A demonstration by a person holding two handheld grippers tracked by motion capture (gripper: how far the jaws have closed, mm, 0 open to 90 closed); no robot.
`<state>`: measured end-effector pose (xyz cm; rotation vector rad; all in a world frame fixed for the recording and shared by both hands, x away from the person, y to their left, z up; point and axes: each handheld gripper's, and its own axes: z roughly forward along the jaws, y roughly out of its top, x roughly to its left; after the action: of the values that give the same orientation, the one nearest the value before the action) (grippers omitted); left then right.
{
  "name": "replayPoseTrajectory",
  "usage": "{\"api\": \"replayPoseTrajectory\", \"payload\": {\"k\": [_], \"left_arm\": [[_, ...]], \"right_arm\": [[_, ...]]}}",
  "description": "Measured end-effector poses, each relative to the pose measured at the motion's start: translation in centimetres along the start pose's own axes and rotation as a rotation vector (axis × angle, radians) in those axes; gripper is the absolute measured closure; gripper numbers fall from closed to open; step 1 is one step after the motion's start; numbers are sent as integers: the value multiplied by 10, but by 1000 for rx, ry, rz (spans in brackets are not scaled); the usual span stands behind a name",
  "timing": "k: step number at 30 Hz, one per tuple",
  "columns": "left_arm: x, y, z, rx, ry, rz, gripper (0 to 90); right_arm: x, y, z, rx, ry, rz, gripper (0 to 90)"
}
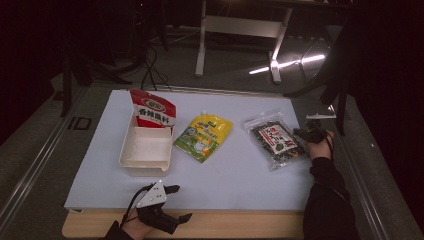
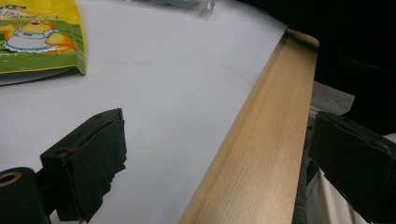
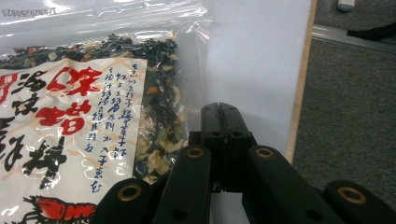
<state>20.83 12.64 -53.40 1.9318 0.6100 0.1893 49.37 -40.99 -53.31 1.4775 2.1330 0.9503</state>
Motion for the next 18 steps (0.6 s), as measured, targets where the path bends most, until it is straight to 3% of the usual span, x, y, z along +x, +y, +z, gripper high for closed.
{"api": "replayPoseTrajectory", "payload": {"k": [5,8,15,18], "left_arm": [[0,1,-1,-2,-1,6,55],[-1,2,-1,-3,-2,8,55],[-2,3,0,-4,-4,18,55],[-2,4,-1,-9,-7,22,55]], "right_arm": [[6,-2,0,-2,19,0,900],[14,-5,-3,-8,55,3,900],[35,-9,-10,13,120,-56,900],[39,-11,-11,4,116,-61,900]]}}
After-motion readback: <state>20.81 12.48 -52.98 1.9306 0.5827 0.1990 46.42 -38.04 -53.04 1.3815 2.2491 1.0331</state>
